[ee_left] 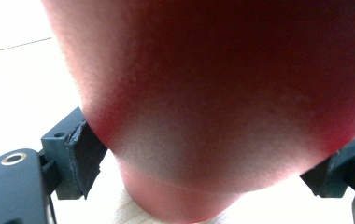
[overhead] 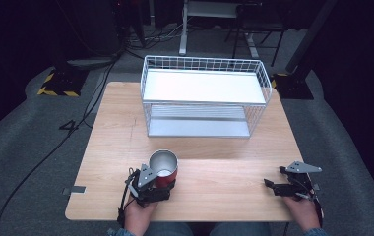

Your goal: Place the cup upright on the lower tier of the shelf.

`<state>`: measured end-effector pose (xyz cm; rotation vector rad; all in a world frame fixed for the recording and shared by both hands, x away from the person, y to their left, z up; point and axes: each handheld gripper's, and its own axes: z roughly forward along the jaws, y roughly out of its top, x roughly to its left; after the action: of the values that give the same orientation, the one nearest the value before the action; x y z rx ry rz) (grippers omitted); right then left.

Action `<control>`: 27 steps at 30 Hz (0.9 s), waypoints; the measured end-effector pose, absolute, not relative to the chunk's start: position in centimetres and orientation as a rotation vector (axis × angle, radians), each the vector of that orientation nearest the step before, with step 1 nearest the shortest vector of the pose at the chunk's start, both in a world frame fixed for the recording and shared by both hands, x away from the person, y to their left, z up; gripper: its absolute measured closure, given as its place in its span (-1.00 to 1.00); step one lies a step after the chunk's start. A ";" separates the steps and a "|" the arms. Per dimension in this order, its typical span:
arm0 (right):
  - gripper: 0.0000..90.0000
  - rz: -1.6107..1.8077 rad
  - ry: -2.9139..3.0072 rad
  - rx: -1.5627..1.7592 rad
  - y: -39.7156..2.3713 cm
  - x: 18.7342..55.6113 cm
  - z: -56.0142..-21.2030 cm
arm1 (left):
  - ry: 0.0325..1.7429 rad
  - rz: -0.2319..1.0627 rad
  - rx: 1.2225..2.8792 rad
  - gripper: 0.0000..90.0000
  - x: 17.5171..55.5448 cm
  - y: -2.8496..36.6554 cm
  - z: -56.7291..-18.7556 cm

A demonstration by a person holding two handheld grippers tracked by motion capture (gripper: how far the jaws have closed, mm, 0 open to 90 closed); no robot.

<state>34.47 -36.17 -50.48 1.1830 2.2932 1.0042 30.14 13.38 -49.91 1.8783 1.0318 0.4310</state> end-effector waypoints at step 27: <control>-0.60 1.006 2.270 1.202 -36.3 34.5 -50.4 | 0.979 0.449 1.927 -0.63 31.3 13.0 -48.4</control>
<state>34.46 -36.30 -50.45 1.2018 2.2704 1.0062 31.26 13.02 -48.37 1.9267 0.9795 0.4494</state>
